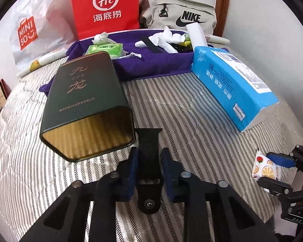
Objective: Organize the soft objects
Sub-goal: 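Grasp the black watch strap with left gripper while right grasps orange-print sachet, then carry the strap with left gripper while right carries the sachet toward the towel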
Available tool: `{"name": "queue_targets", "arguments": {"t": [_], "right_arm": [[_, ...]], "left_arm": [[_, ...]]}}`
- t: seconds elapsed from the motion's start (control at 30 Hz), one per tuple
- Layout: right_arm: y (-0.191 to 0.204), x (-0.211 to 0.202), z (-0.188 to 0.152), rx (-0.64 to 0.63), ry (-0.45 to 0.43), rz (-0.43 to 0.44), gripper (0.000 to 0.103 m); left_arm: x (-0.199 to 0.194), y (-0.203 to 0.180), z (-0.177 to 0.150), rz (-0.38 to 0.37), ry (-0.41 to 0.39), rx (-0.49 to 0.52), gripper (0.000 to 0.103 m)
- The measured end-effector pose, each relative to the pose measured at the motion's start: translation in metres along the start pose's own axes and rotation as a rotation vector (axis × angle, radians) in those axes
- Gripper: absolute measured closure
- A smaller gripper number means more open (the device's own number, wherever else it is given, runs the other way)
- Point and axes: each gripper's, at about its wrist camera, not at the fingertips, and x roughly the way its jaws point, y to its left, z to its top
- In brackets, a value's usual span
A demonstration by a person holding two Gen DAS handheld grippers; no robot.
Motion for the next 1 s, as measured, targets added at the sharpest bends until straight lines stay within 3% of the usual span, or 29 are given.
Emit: {"name": "queue_targets", "arguments": {"t": [0.1,0.3,0.73,1.0], "right_arm": [[0.0,0.0,0.001,0.004,0.009,-0.004,0.063],[-0.004,-0.004,0.003,0.026,0.013,-0.034,0.064],[-0.023,-0.013,0.013,0.131,0.012,-0.017,0.065],[-0.023,-0.029,0.026,0.126,-0.021,-0.013,0.065]], "left_arm": [[-0.003,0.008,-0.002,-0.056,0.014,-0.049,0.083],[-0.016,0.011,-0.017,-0.081,0.007,-0.079,0.083],[-0.047,0.032,-0.033,-0.084,-0.025,-0.152,0.083],[-0.069,0.039,-0.027,-0.075,-0.056,-0.17,0.083]]}}
